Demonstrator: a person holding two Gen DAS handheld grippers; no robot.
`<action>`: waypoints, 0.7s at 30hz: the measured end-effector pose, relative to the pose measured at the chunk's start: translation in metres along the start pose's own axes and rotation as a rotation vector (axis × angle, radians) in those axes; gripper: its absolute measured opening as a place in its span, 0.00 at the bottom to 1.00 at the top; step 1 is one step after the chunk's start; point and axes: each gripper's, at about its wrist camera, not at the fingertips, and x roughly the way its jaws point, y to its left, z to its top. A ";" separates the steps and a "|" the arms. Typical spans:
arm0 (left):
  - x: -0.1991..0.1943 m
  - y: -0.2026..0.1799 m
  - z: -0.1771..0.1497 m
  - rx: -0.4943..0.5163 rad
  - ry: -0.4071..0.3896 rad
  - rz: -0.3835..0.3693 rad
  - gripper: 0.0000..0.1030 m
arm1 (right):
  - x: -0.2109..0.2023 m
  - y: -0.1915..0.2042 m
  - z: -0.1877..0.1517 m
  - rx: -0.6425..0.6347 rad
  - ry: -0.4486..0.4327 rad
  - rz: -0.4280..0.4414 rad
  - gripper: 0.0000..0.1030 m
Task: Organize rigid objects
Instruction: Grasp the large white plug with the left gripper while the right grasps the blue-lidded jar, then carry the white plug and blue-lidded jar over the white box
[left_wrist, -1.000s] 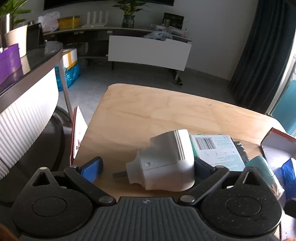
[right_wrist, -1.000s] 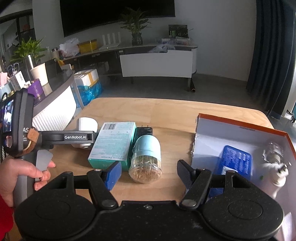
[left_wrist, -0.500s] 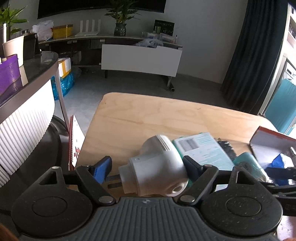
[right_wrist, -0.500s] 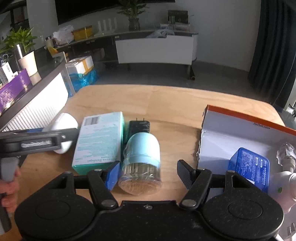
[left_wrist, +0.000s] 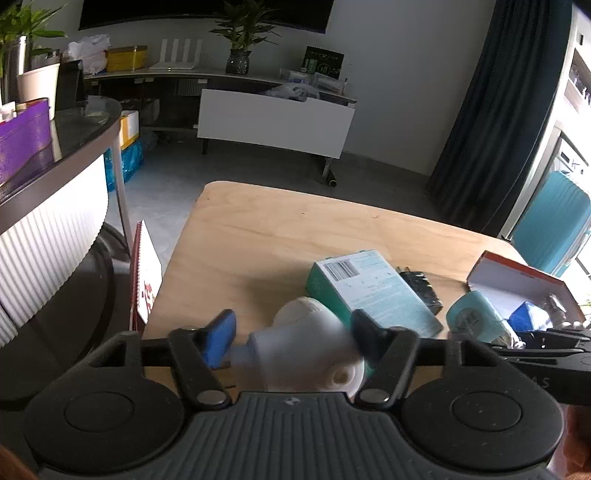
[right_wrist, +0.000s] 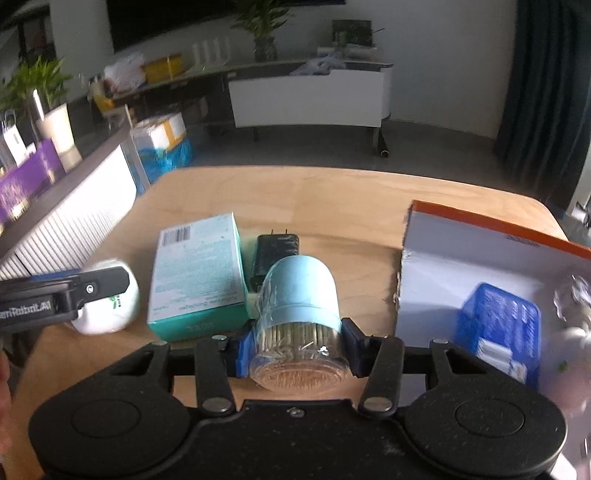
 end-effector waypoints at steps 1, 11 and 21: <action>-0.003 -0.001 -0.001 0.000 -0.002 -0.006 0.47 | -0.011 -0.001 -0.002 0.006 -0.007 0.018 0.56; -0.004 0.001 -0.031 0.036 0.055 0.024 1.00 | -0.036 0.007 -0.023 -0.014 0.004 0.043 0.56; 0.016 0.002 -0.029 0.110 -0.009 0.079 0.84 | -0.055 0.008 -0.032 0.010 -0.016 0.066 0.57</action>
